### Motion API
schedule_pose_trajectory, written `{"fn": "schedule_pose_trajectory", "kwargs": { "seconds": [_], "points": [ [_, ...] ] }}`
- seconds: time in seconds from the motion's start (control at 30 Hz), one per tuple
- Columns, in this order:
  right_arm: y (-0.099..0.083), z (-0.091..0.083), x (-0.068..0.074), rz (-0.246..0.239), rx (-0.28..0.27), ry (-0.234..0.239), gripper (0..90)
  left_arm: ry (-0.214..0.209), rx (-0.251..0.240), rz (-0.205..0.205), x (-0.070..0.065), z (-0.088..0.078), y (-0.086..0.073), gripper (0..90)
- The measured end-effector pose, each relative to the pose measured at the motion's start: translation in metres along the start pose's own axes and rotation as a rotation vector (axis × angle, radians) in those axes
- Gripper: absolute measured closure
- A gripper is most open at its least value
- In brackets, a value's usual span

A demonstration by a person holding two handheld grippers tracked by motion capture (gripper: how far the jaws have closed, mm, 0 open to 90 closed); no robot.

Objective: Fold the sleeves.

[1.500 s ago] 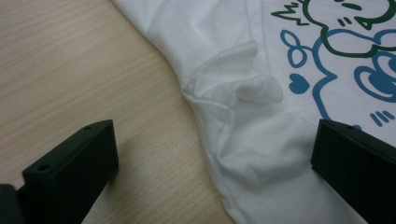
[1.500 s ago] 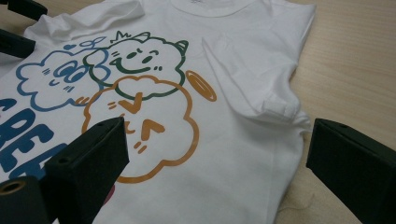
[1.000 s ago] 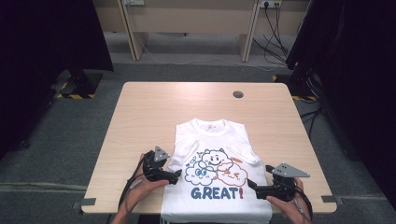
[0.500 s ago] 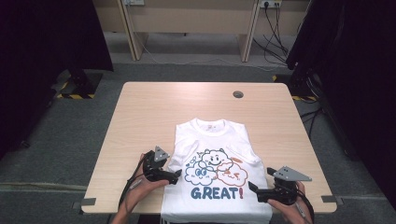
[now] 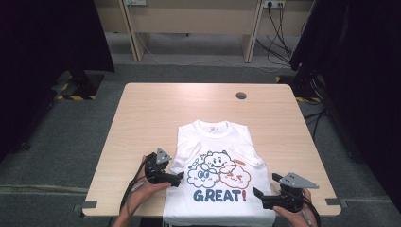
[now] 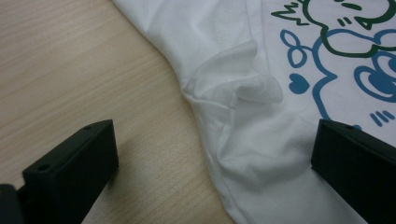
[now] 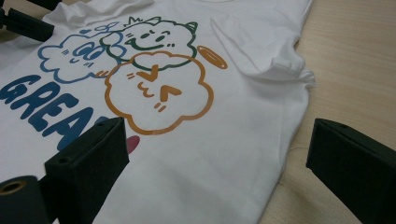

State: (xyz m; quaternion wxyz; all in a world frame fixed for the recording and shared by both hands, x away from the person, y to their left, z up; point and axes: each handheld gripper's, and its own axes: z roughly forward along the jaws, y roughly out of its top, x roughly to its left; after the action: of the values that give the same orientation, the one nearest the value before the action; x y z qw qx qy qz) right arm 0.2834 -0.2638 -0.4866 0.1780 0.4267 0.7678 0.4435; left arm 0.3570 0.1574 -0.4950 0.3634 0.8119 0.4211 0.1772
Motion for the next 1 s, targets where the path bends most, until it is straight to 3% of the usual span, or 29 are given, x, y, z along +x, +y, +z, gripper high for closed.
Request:
{"fn": "schedule_pose_trajectory", "kwargs": {
  "seconds": [0.33,0.63,1.0],
  "points": [
    [0.0,0.0,0.0,0.0,0.0,-0.001,5.6,-0.013,-0.025,0.003,0.002,-0.009,-0.007,2.8],
    [-0.004,-0.002,0.001,0.003,0.003,-0.005,5.6,-0.001,-0.067,-0.007,0.004,-0.034,-0.02,2.6],
    [-0.007,-0.006,0.001,0.012,-0.004,-0.01,5.6,0.017,-0.051,-0.012,0.006,-0.049,-0.04,2.7]
  ]
}}
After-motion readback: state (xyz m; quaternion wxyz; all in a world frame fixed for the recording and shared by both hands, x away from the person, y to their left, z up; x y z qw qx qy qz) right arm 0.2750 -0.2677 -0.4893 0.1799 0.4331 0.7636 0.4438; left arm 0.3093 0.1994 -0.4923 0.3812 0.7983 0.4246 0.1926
